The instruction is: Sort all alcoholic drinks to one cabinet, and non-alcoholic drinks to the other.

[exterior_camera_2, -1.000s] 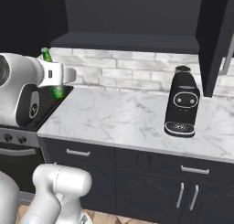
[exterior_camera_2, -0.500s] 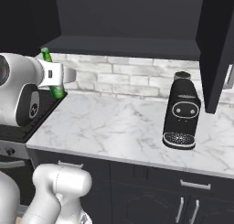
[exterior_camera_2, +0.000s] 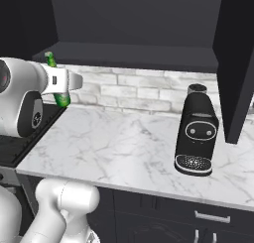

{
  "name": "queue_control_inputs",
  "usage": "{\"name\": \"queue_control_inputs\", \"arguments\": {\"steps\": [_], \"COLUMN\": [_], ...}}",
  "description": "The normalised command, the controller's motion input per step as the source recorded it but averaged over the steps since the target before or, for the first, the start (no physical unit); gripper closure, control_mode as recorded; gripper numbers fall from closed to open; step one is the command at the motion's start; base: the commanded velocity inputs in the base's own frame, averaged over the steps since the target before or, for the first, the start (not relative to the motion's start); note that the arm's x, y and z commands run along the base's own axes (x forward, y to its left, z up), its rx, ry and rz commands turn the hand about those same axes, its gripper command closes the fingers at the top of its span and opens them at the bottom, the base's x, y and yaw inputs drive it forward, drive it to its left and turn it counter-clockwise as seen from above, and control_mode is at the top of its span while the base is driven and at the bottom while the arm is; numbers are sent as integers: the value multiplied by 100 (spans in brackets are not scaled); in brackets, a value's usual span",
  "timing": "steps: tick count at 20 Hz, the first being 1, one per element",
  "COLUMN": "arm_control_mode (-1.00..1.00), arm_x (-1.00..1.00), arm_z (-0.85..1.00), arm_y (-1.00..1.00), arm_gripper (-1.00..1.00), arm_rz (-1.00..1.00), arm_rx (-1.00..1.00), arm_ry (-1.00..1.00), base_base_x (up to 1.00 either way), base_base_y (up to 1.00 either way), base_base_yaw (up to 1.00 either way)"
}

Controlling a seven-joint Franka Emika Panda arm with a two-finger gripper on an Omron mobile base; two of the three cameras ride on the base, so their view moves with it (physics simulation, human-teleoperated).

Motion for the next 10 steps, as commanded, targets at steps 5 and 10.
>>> {"name": "queue_control_inputs", "arguments": {"steps": [5,10], "arm_control_mode": [100,100], "arm_x": [0,0], "arm_z": [0,0], "arm_y": [0,0], "arm_gripper": [100,100], "arm_rz": [0,0], "arm_rx": [0,0], "arm_ry": [0,0], "base_base_x": [42,40], "base_base_y": [-26,-26], "base_base_yaw": [0,-1]}}
